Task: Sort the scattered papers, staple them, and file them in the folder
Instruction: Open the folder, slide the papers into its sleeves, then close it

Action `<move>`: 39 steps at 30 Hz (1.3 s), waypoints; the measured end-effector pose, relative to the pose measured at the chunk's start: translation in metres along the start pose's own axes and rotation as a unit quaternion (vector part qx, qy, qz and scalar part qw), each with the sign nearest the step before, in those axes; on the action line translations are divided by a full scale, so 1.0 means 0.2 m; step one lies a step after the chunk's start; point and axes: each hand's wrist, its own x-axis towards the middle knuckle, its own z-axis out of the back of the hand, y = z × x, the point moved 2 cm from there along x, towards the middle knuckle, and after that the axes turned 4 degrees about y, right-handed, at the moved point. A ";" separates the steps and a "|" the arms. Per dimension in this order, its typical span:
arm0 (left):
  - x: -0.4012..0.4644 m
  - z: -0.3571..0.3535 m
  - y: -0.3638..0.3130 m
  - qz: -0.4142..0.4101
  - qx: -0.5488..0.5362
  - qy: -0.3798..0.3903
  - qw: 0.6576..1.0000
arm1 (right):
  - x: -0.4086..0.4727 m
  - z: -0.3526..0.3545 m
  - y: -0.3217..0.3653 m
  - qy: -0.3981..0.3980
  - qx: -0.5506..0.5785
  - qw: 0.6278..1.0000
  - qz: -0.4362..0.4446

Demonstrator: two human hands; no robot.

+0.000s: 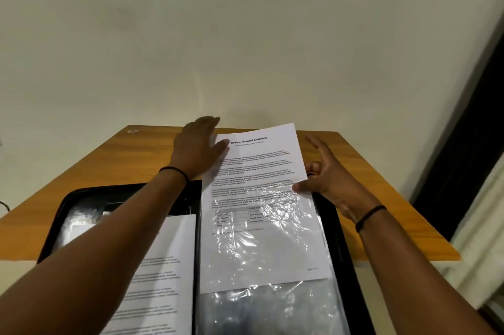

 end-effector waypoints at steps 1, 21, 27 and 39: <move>0.02 -0.01 -0.05 -0.044 0.042 0.005 0.998 | 0.00 0.01 0.00 -0.001 0.001 1.000 0.000; -0.18 -0.17 -0.28 -0.157 0.013 0.046 0.986 | -0.01 0.02 -0.04 -0.054 0.001 0.998 0.021; -0.25 -0.19 -0.29 -0.174 -0.029 0.106 0.979 | -0.02 0.00 -0.02 -0.056 0.027 0.998 0.030; -0.29 -0.16 -0.27 -0.109 -0.083 0.144 0.980 | -0.05 -0.02 -0.01 -0.078 0.040 0.996 0.035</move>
